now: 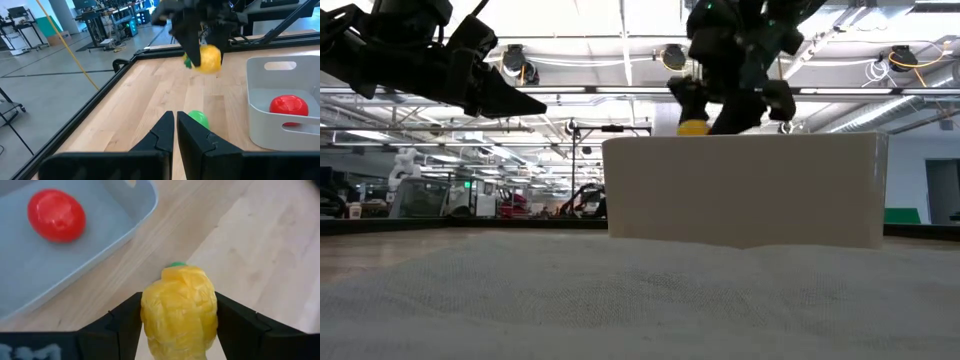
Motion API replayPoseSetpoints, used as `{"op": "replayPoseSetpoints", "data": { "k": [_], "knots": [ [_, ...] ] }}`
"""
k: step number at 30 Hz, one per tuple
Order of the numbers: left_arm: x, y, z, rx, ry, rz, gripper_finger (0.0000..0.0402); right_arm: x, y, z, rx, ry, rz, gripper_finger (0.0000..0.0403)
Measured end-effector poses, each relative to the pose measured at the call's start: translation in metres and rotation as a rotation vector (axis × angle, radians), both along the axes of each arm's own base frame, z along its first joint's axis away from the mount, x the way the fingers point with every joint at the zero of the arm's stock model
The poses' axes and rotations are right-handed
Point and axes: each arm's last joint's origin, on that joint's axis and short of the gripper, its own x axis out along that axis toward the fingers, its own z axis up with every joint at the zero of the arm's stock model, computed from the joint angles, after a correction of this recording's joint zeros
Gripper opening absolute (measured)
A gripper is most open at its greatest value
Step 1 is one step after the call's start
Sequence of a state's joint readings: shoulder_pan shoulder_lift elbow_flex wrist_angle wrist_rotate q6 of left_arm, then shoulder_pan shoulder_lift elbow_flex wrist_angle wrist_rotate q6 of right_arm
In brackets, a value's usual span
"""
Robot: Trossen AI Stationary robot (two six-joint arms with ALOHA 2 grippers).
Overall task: Pick and placing Produce into tupperware
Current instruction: Put the yellow pineapple into the gray bin
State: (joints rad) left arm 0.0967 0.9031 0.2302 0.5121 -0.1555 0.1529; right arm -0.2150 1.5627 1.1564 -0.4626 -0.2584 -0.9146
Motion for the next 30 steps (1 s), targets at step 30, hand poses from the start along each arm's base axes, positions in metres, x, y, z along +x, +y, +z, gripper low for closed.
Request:
{"op": "replayPoseSetpoints", "data": {
  "k": [30],
  "knots": [
    [0.0,0.0,0.001,0.0,-0.009,0.0,0.0026,-0.019,0.02,0.016,0.221,0.086,-0.051,0.0208]
  ]
}}
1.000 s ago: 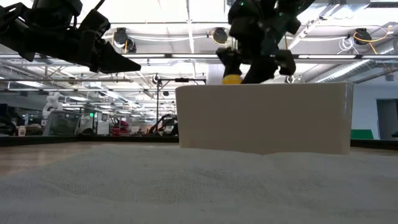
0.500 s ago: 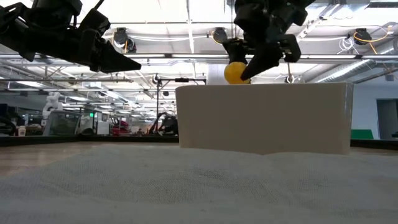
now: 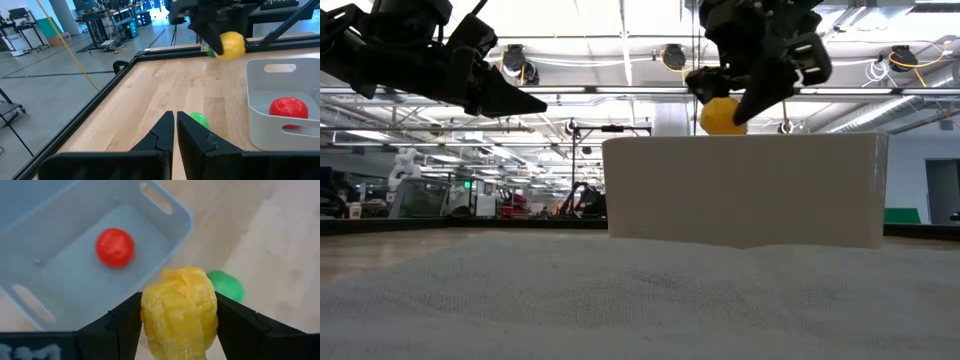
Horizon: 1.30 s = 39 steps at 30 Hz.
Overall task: Pick and placing Produce into tupperware
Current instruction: Put the yellow pineapple into the gray bin
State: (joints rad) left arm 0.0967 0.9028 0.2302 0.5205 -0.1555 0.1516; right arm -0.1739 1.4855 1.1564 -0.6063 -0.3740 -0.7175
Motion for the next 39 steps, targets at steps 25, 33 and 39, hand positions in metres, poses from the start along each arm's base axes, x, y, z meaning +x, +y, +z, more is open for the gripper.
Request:
{"op": "replayPoseSetpoints", "data": {
  "k": [25,33,39],
  "knots": [
    [0.0,0.0,0.001,0.004,-0.005,0.001,0.0026,0.021,0.058,-0.052,0.058,0.234,0.105,0.0208],
    [0.0,0.0,0.0,0.004,-0.002,0.001,0.0026,0.026,0.062,-0.06,0.006,0.221,0.159,0.0208],
    [0.0,0.0,0.0,0.004,0.004,0.001,0.0026,0.026,0.064,-0.06,-0.02,0.204,0.197,0.0208]
  ]
}}
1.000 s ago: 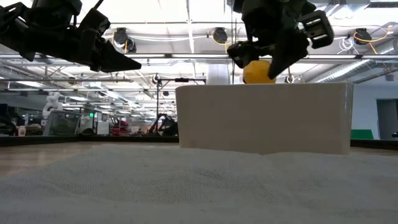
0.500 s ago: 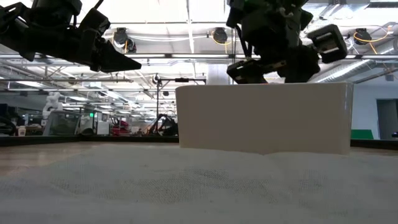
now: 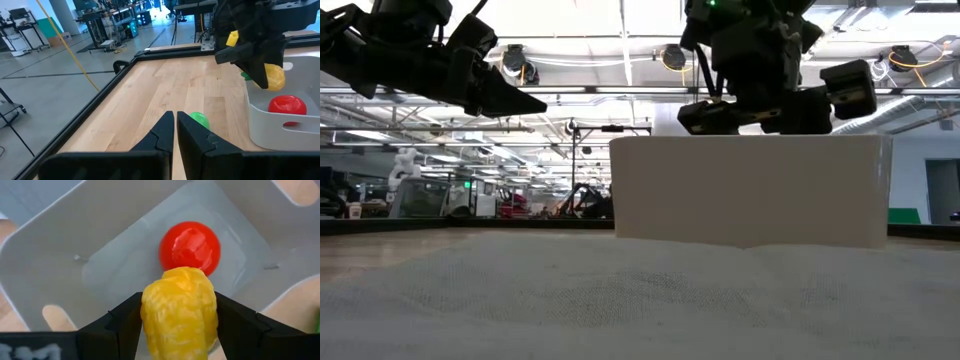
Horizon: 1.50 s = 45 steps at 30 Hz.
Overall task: Pick and placing Produce into tupperware
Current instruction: Put the yellow pineapple into the gray bin
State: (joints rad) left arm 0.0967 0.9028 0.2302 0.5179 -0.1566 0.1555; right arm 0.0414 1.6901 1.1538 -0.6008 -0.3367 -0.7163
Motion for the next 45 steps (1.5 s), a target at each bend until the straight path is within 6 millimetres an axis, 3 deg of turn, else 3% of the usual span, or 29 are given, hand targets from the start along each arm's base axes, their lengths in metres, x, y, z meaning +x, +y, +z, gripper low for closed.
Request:
{"op": "replayPoseSetpoints", "data": {
  "k": [5,17,23,32,45],
  "knots": [
    [0.0,0.0,0.0,0.0,0.0,0.0,0.0026,-0.001,0.005,-0.001,-0.085,-0.009,0.026,0.0208],
    [0.0,0.0,-0.001,-0.002,0.009,0.0,0.0026,-0.002,0.028,0.0,-0.08,-0.029,0.095,0.0208],
    [0.0,0.0,-0.002,-0.004,0.015,0.0,0.0026,0.001,0.028,-0.004,-0.053,-0.029,0.098,0.0208],
    [0.0,0.0,-0.002,-0.007,0.023,0.0,0.0026,0.006,0.026,-0.031,-0.056,0.065,0.115,0.0208],
    [0.0,0.0,-0.003,-0.006,0.029,0.0,0.0026,0.007,0.019,-0.032,-0.031,0.083,0.072,0.0208]
  ]
}}
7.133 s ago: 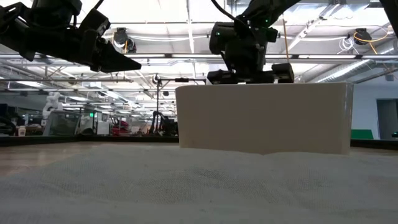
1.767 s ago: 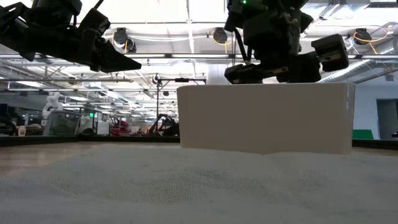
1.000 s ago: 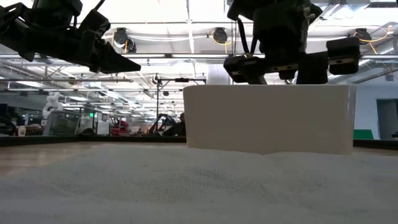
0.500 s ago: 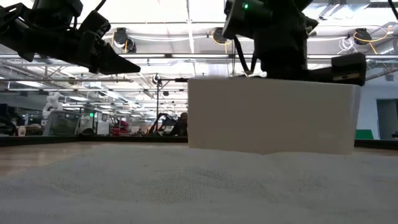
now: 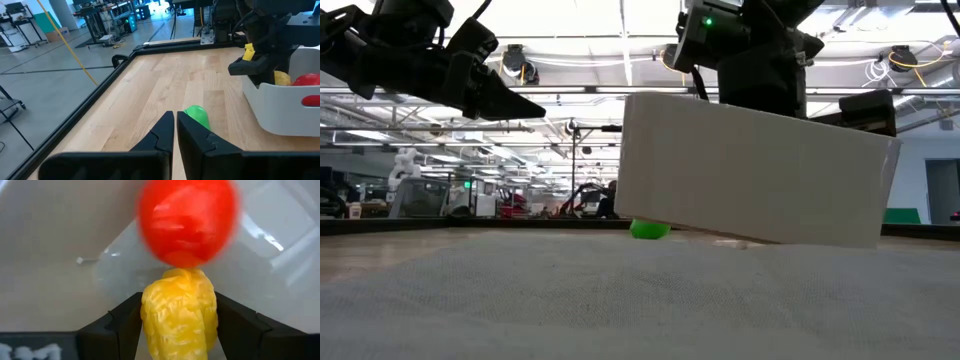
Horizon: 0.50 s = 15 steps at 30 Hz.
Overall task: Pick and placing Produce into tupperware
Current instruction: Put the yellow pineapple into the gray bin
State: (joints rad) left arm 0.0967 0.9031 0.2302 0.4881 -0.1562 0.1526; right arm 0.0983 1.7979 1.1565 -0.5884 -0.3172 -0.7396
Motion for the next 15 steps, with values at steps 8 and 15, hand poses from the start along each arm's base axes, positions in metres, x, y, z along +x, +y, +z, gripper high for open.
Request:
{"op": "replayPoseSetpoints", "data": {
  "k": [8,15],
  "knots": [
    [0.0,0.0,0.0,0.006,0.001,-0.001,0.0026,0.005,-0.001,0.011,0.006,0.034,-0.062,0.0208],
    [0.0,0.0,0.0,0.003,0.001,-0.001,0.0026,0.006,-0.001,0.014,0.014,0.043,-0.088,0.0228]
  ]
}}
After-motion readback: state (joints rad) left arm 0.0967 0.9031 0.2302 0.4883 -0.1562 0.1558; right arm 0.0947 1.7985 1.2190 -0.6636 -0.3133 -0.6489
